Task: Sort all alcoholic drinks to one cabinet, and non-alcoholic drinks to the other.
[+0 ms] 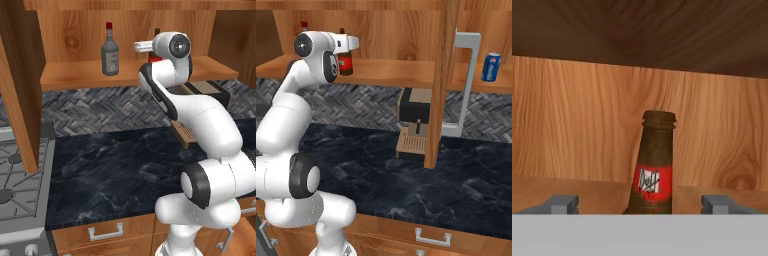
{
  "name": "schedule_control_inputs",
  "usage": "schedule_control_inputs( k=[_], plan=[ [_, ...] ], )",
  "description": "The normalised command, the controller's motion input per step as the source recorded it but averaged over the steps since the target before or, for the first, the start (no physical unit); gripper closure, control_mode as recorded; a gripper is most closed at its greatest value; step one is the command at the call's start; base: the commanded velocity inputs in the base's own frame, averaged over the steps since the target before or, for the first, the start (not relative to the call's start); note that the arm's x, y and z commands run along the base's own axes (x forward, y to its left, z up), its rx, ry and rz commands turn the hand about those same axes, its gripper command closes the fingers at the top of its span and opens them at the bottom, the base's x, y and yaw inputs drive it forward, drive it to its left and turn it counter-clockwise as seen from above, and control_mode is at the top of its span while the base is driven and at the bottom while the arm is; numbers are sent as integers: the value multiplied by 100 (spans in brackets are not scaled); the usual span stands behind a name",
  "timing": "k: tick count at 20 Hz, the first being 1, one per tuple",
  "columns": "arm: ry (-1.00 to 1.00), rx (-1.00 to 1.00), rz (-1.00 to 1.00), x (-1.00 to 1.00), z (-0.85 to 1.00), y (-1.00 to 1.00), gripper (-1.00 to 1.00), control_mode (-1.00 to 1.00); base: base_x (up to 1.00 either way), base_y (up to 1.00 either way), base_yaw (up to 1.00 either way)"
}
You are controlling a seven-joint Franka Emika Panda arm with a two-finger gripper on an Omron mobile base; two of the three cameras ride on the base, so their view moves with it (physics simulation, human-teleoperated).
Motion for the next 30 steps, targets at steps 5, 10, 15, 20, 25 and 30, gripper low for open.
schedule_control_inputs(
  k=[5, 10, 15, 20, 25, 30],
  plan=[
    [-9, 2, 2, -90, 10, 0, -100, -100, 0, 0, 0],
    [-3, 6, 0, -100, 21, 0, -100, -100, 0, 0, 0],
    [12, 13, 0, -95, 25, -1, -100, -100, 0, 0, 0],
    [30, 14, 0, -92, 1, -1, -100, -100, 0, 0, 0],
    [28, 7, 0, -94, -13, 0, -100, -100, 0, 0, 0],
    [28, 4, 0, -86, -33, 0, -100, -100, 0, 0, 0]
  ],
)
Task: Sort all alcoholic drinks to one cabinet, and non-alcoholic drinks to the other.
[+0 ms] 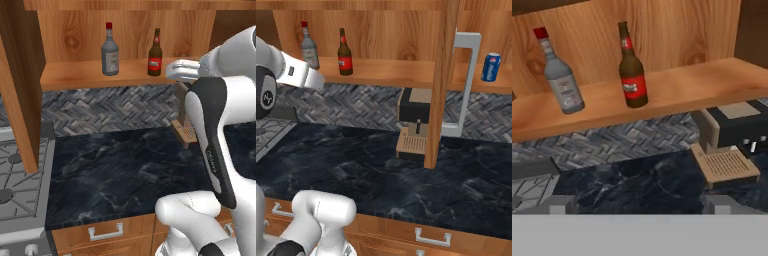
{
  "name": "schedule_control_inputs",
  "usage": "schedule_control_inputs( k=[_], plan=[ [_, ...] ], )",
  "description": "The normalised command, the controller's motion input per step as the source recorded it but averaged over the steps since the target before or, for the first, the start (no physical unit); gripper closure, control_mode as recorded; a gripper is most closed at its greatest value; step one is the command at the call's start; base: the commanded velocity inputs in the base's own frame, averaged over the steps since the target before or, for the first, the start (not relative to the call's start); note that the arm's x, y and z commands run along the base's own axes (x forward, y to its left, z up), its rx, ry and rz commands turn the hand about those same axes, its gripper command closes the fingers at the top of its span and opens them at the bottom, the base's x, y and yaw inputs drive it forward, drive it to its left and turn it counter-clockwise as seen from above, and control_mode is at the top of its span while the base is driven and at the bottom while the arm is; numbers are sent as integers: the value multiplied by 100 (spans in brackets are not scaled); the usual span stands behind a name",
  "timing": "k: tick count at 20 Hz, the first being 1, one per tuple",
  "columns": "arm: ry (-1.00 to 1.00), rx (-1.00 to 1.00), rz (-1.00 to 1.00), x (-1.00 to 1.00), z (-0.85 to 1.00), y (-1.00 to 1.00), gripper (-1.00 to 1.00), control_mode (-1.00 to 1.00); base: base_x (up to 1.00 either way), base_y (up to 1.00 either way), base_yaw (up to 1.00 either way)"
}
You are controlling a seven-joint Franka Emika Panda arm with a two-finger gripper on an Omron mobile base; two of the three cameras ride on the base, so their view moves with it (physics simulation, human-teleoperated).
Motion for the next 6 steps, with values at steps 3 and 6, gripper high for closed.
schedule_control_inputs(
  k=[3, 6],
  plan=[
    [34, 0, 0, -65, -56, 0, -100, -100, 0, 0, 0],
    [35, 0, 0, -37, -71, 0, -100, -100, 0, 0, 0]
  ],
)
